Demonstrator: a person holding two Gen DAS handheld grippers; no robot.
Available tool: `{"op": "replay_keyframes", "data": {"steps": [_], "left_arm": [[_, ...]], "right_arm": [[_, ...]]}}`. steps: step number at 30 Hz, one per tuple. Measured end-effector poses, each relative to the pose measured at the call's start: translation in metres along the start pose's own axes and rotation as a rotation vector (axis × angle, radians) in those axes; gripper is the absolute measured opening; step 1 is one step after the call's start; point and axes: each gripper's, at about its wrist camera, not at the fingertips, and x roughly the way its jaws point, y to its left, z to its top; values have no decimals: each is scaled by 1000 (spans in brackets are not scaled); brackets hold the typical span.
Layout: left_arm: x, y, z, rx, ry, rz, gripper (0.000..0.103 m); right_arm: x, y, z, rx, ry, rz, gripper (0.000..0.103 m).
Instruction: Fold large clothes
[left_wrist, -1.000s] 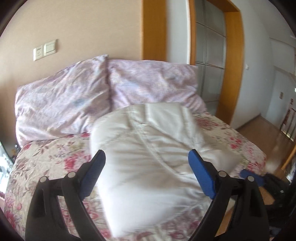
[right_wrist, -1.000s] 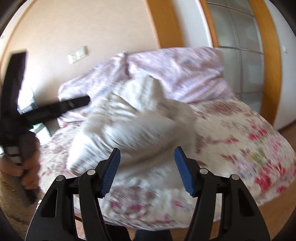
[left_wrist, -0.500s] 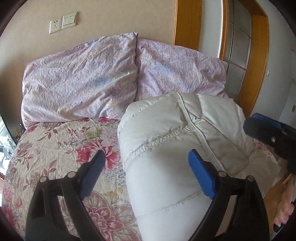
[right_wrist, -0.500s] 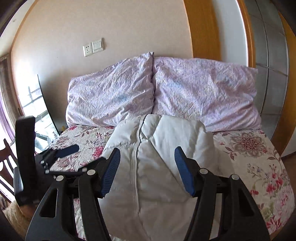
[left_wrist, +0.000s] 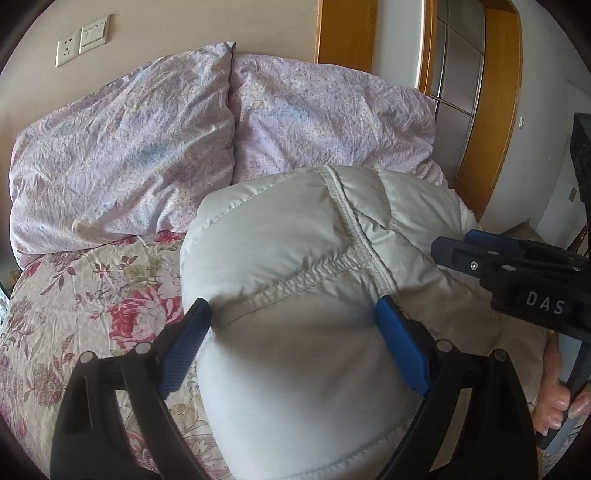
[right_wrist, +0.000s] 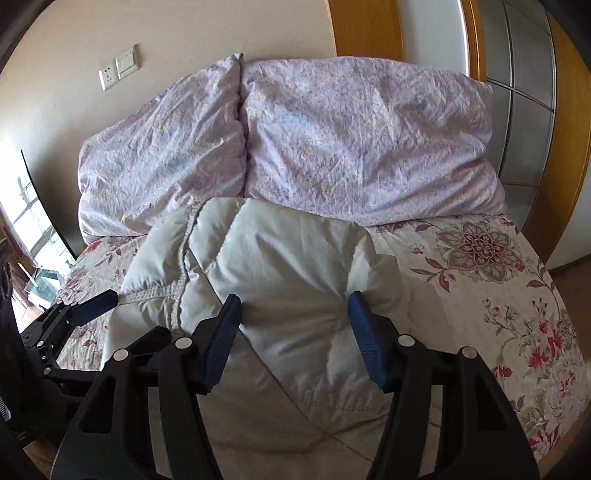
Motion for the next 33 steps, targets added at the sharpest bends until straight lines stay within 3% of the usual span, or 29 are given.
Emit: {"op": "replay_keyframes", "data": {"steps": [12,33], "left_arm": [[34,-25,1,79,31,49,98],[71,-34,-17,97,-12,105,101]], "right_arm": [[43,-43,-24,123,13,-3,62],[86,-54,-42,102,9,7,63]]}}
